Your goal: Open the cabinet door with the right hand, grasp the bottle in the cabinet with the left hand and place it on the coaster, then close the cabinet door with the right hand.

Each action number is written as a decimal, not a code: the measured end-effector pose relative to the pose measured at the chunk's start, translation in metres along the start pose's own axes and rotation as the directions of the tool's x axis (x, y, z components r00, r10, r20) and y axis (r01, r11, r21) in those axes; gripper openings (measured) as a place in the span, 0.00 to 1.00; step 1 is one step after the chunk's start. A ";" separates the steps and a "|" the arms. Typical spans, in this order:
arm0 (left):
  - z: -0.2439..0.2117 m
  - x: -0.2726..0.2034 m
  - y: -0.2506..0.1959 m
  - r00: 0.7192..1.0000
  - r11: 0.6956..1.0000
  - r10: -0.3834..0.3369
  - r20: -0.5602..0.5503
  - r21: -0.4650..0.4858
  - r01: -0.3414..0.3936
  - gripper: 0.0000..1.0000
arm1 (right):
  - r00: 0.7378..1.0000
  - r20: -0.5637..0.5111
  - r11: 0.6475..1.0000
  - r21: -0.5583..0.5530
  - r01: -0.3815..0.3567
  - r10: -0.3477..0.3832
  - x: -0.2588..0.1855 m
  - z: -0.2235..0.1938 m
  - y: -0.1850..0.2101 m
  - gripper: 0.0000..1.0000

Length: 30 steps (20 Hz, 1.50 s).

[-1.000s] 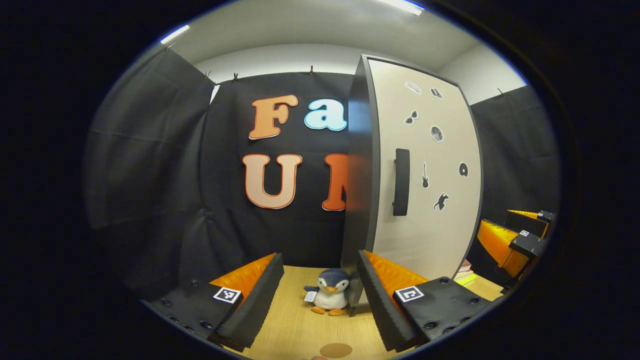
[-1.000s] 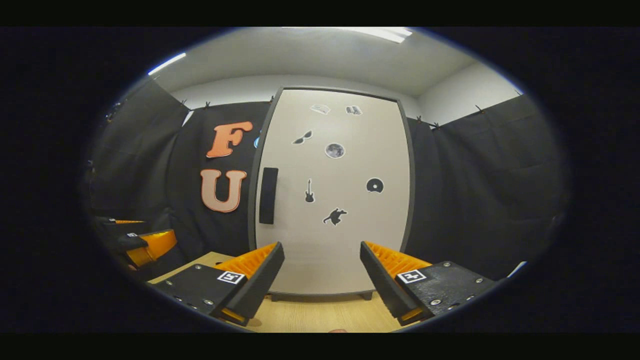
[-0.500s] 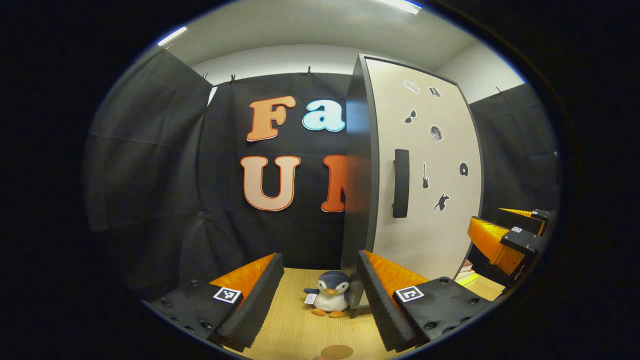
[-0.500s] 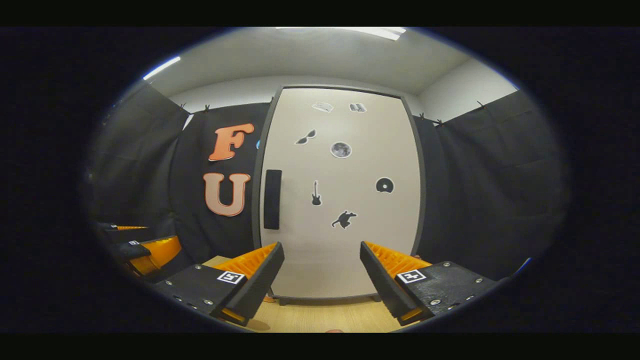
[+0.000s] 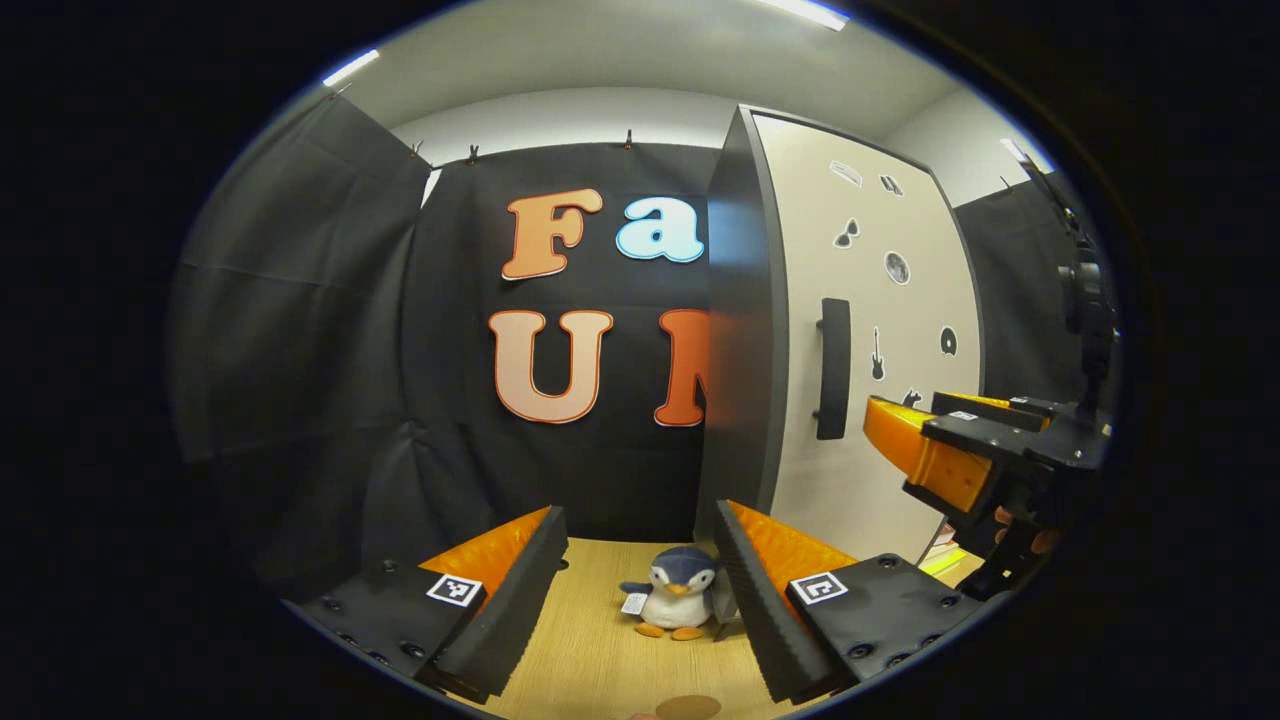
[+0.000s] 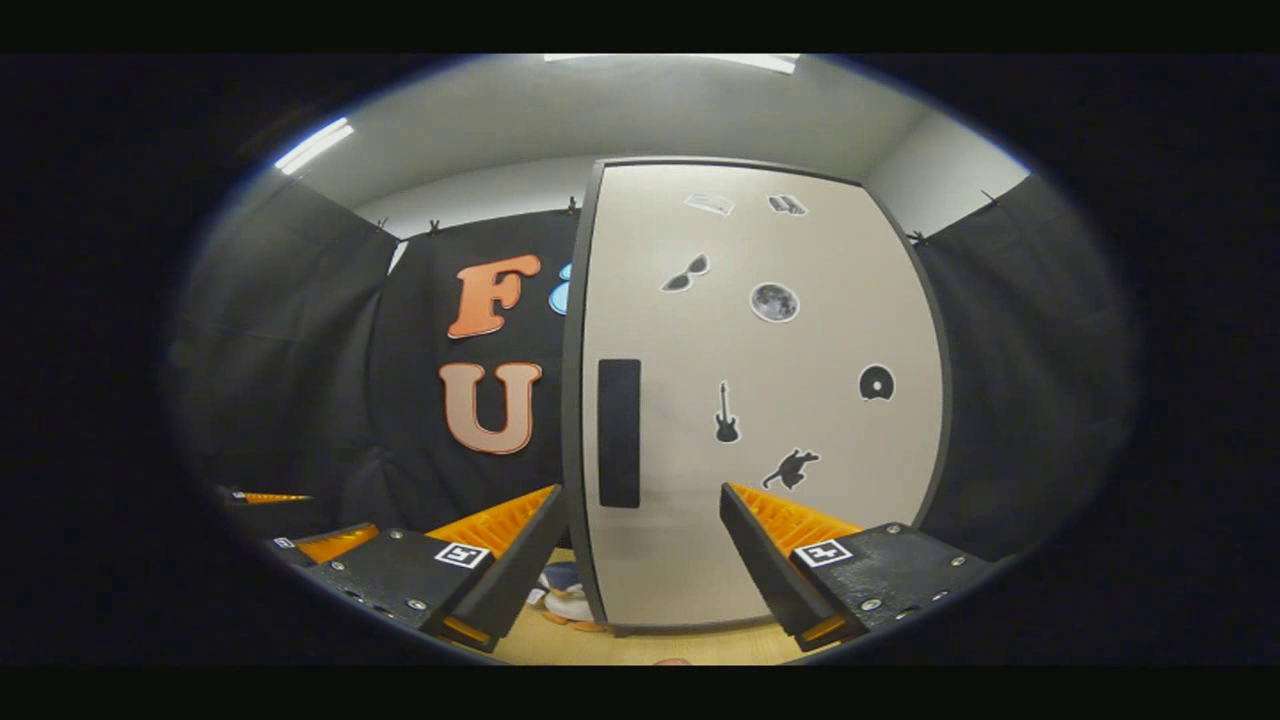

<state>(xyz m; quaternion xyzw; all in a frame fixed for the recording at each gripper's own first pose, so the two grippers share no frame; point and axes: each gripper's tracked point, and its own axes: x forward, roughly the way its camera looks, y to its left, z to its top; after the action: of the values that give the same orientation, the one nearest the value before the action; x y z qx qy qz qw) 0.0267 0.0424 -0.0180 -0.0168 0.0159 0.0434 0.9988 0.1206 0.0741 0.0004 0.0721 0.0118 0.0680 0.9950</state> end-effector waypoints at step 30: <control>-0.028 0.037 0.045 0.996 0.998 -0.058 -0.063 -0.023 0.056 0.96 | 0.993 -0.042 0.993 0.042 0.114 -0.112 0.090 -0.004 0.008 0.25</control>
<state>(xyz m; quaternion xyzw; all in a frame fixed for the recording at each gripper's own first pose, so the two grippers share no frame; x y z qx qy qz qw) 0.0585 0.0897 -0.0490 -0.0293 0.0468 0.0144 0.9984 0.2090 0.0947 -0.0039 0.0921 0.0369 0.0128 0.9950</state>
